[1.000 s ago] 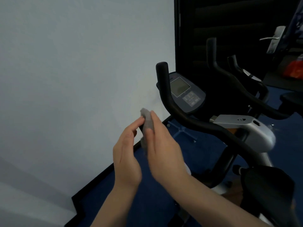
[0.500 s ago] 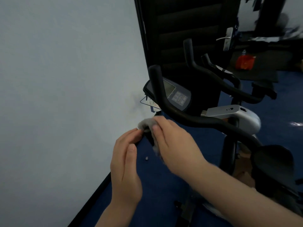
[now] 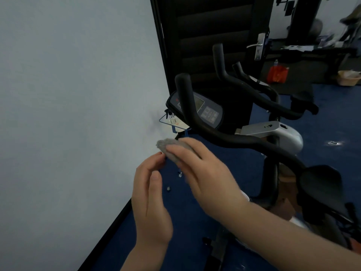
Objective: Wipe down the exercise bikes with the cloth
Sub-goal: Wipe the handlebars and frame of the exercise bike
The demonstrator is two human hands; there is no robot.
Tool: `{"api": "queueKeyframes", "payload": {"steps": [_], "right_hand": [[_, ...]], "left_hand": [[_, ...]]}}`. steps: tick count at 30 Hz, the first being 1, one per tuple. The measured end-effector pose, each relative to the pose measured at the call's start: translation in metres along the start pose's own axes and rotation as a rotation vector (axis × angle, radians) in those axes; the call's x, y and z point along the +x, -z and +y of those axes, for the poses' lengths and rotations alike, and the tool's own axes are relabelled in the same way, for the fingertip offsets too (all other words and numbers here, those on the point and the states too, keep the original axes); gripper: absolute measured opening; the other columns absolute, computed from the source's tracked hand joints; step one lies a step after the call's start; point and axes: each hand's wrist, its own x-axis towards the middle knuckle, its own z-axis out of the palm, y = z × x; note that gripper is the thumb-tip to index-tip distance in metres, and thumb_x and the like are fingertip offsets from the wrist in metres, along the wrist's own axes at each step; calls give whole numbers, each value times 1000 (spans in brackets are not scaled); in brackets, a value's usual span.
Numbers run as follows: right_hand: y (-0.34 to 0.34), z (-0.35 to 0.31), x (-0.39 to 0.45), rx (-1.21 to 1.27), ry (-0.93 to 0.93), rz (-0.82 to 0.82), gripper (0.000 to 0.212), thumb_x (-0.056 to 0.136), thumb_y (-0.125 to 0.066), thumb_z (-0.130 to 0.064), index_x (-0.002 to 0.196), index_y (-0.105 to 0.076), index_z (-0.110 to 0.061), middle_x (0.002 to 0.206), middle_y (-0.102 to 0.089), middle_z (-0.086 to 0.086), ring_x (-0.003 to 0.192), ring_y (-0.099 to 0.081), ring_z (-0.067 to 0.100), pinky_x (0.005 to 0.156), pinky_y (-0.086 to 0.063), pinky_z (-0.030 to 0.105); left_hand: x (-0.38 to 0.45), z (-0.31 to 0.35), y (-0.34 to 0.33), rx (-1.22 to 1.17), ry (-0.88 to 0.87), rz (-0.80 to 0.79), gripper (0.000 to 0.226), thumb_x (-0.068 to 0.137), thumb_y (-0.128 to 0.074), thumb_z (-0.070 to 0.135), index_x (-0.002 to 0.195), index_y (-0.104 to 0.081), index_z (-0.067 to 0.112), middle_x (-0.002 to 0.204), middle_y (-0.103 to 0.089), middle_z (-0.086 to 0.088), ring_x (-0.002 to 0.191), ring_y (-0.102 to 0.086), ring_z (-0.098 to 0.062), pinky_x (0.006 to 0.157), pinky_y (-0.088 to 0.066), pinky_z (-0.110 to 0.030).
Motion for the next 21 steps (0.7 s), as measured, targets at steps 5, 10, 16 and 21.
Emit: {"api": "queueKeyframes", "payload": {"steps": [5,10,16,21], "right_hand": [[3,2,13,70,-172,-5,29,101,-36,-29,127,-48,-36,103,-62,-9,84,-61,7,69,-48,28],[-3,-12,-22,-55,-178,-31,48,97,-31,-34,144,-23,-41,120,-53,-14,82,-59,6,59,-50,23],[33,28,-41,-466,-176,-292,43,86,-59,-28,127,-48,-22,113,-57,-3,97,-58,18,90,-50,34],[20,13,-74,-302,-317,-65,33,93,-41,-28,121,-53,-17,111,-61,-2,105,-57,16,105,-40,34]], "left_hand": [[6,3,-11,8,-21,-24,34,96,-36,24,121,-59,19,118,-63,12,117,-57,-12,91,-42,-11],[10,7,-18,108,-139,-64,30,95,-38,24,113,-61,17,112,-62,8,112,-58,-14,90,-42,-14],[50,15,-18,780,-703,-520,26,93,-45,20,96,-70,11,99,-67,-1,96,-60,-18,102,-39,-34],[58,11,-21,992,-878,-616,29,95,-43,24,89,-69,13,81,-69,0,80,-61,-24,100,-42,-40]]}}
